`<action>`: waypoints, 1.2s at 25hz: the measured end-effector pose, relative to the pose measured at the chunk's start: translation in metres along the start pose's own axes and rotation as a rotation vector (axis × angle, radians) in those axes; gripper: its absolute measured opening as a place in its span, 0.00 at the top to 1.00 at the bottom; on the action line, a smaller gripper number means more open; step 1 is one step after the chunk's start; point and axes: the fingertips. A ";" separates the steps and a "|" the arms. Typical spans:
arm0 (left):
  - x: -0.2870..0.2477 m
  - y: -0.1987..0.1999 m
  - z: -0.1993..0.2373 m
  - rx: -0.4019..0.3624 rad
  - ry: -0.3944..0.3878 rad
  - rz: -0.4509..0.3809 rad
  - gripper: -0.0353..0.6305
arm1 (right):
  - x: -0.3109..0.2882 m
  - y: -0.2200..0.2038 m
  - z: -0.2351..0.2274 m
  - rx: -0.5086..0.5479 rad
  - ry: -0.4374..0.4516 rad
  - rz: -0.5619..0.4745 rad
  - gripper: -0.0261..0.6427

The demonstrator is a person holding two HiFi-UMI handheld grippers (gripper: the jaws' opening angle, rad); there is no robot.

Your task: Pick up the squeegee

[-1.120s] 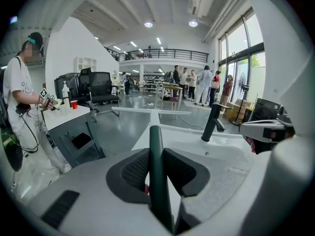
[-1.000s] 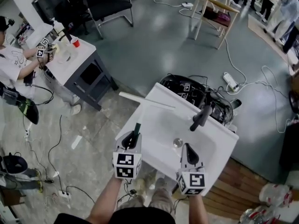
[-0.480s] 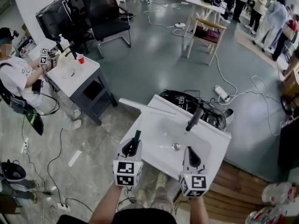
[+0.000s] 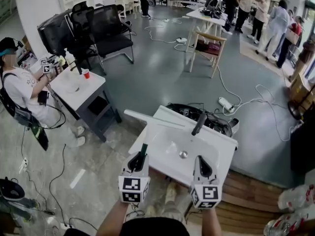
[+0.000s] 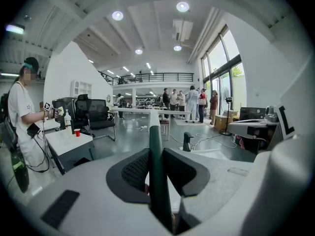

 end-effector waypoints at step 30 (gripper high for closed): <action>0.087 -0.020 -0.028 -0.060 -0.021 -0.061 0.81 | 0.082 -0.019 0.031 -0.005 -0.020 -0.024 0.96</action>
Point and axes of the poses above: the fingertips, and each gripper's own axes: x backward along the fingers, z to its left, y out of its top, and after that the axes turned 14 degrees about z, right-handed
